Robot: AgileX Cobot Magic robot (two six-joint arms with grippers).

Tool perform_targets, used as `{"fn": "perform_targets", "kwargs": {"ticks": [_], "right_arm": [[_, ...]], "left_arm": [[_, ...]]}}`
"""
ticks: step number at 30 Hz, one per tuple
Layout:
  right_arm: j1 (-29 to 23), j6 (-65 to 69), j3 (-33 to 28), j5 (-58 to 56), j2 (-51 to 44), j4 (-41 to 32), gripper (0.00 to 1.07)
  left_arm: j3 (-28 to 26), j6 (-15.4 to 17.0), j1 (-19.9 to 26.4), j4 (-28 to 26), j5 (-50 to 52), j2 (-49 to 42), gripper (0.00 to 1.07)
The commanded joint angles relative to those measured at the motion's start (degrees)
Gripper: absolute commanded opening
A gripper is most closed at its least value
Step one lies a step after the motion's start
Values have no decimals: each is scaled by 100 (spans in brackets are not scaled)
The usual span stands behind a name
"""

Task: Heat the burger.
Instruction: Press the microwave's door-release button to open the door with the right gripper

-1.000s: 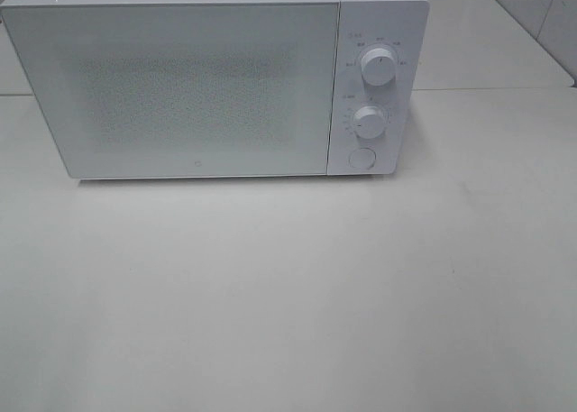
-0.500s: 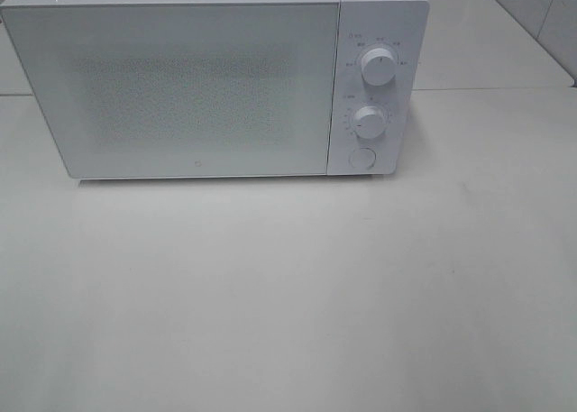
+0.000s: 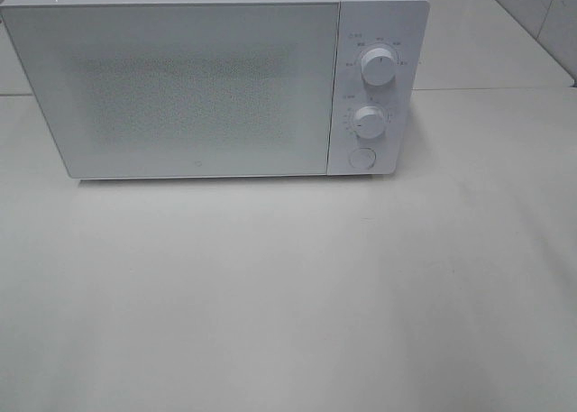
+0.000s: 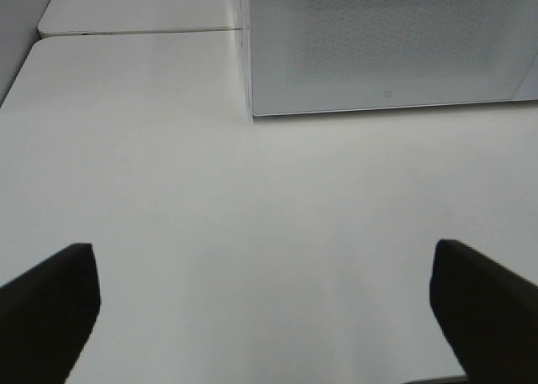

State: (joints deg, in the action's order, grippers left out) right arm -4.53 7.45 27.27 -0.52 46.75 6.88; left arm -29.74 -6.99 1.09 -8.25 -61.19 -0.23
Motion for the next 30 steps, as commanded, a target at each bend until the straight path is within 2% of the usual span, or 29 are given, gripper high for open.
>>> {"fn": "perform_targets", "kwargs": {"ticks": [1, 9, 11, 14, 16, 17, 19, 23, 25, 27, 28, 29, 30], "right_arm": [[34, -11, -23, 487, 321, 183, 74], [29, -11, -120, 1885, 1180, 160, 74], [29, -178, -476, 2956, 1530, 103, 74], [29, -292, -556, 3243, 1616, 17, 74], [29, -842, -848, 3953, 1914, -647, 74], [29, -842, -848, 3953, 1914, -647, 74], [17, -1387, -1117, 4670, 2252, -1415, 74], [-63, -1478, -1324, 5185, 2538, -1902, 74], [-521, -1536, -1478, 5455, 2865, -2315, 74], [-676, -1570, -1495, 5535, 2956, -2424, 74], [-1020, -1702, -1507, 5684, 3140, -2670, 74], [-1020, -1702, -1507, 5684, 3140, -2670, 74], [-1346, -1914, -1507, 5907, 3335, -2934, 74]], "left_arm": [[17, -11, 11, -29, -23, -46, 100], [17, -11, 11, -29, -23, -46, 100], [17, -11, 11, -29, -23, -46, 100], [17, -11, 11, -29, -23, -46, 100], [17, -11, 11, -29, -23, -46, 100], [17, -11, 11, -29, -23, -46, 100], [17, -11, 11, -29, -23, -46, 100], [17, -11, 11, -29, -23, -46, 100], [17, -11, 11, -29, -23, -46, 100], [17, -11, 11, -29, -23, -46, 100], [17, -11, 11, -29, -23, -46, 100], [17, -11, 11, -29, -23, -46, 100], [17, -11, 11, -29, -23, -46, 100]]}}
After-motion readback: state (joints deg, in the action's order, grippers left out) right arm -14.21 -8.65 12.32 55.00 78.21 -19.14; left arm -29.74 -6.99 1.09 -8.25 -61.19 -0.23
